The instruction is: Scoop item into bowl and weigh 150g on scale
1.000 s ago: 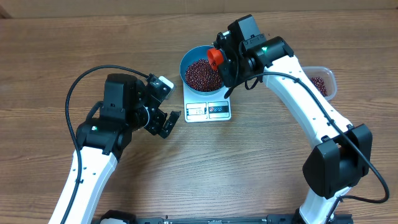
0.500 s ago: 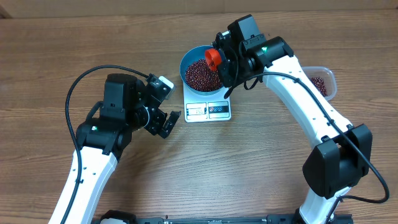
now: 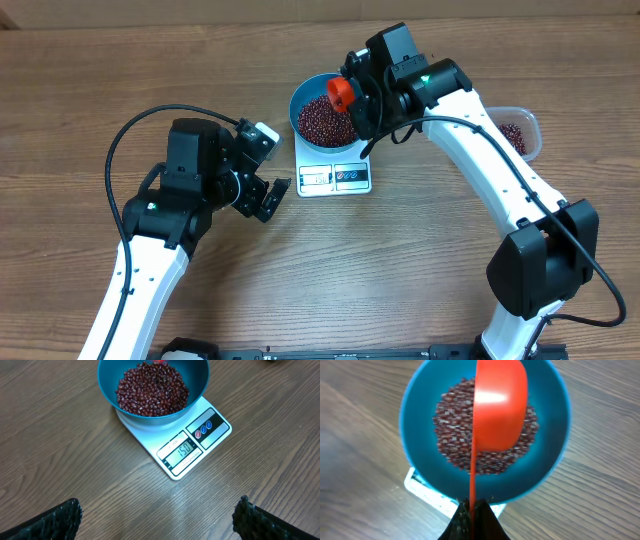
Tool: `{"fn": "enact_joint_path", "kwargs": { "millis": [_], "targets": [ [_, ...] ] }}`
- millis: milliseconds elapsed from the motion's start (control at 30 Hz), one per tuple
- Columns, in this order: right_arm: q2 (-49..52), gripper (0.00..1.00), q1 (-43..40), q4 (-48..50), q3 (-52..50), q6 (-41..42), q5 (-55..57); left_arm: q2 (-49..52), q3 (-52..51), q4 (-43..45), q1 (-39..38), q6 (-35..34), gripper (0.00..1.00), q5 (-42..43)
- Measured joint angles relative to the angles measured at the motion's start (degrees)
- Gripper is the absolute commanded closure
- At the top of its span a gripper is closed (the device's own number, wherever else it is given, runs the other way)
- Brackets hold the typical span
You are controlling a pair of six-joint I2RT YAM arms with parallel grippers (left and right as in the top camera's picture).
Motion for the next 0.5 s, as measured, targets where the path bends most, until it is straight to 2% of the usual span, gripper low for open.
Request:
{"fn": "enact_joint_path", "kwargs": {
  "millis": [200, 500],
  "targets": [
    [0.0, 0.96, -2.3, -1.0, 0.0, 0.0, -9.3, 0.0, 0.0, 0.0, 0.0, 0.0, 0.00, 0.0],
    [-0.1, 0.96, -12.7, -3.4, 0.0, -0.4, -26.9, 0.0, 0.0, 0.0, 0.0, 0.0, 0.01, 0.0]
  ]
}}
